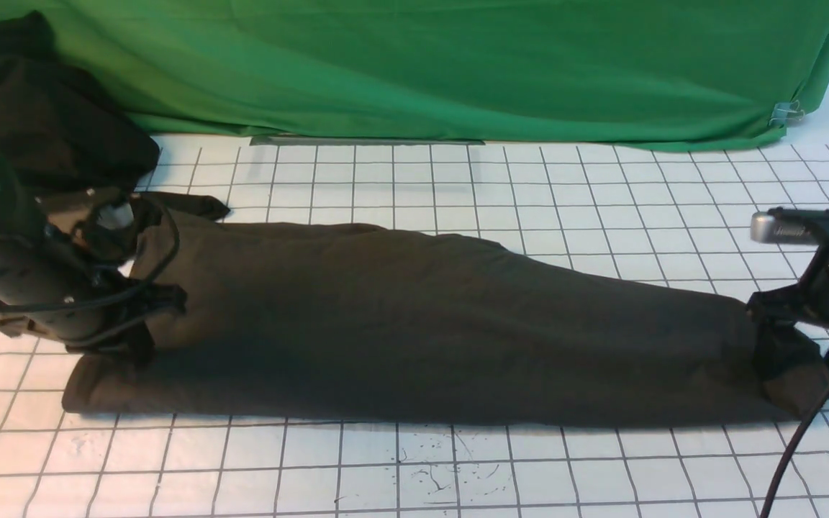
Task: Fold a long-sleeved shirt over a white checkered tablecloth.
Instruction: 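Pull the folded dark garment lengthwise by its ends to straighten it flat on the table, then fold the right end of the dark garment over onto its left end with the right gripper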
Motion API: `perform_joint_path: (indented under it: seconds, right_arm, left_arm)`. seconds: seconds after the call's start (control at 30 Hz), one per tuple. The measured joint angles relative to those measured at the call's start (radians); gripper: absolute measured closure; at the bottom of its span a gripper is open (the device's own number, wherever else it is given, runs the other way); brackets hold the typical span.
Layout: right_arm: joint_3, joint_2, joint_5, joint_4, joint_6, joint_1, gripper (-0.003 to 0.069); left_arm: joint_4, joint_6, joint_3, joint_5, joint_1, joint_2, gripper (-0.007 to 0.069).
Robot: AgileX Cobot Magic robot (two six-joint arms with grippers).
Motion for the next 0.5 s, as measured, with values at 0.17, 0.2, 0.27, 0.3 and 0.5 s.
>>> perform_joint_path:
  seconds: [0.17,0.2,0.27,0.3,0.5]
  right_arm:
    - [0.000,0.005,-0.008,0.013,-0.041,-0.005,0.0407]
    - [0.000,0.005,-0.005,0.021,-0.039,-0.008,0.0503]
    - [0.000,-0.001,0.003,0.018,-0.034,-0.013,0.0579]
    - [0.000,-0.008,0.009,0.012,-0.029,-0.022,0.0611]
    - [-0.007,-0.099,0.058,-0.070,0.053,-0.100,0.0634]
  left_arm:
    - [0.002,-0.001,0.000,0.001,0.000,-0.116,0.0631]
    - [0.003,0.000,0.000,0.001,0.000,-0.132,0.0631]
    - [0.009,0.000,0.000,0.002,0.000,-0.162,0.0631]
    - [0.013,0.000,0.000,0.002,0.000,-0.181,0.0631]
    - [0.024,0.000,0.000,0.017,0.000,-0.238,0.0630]
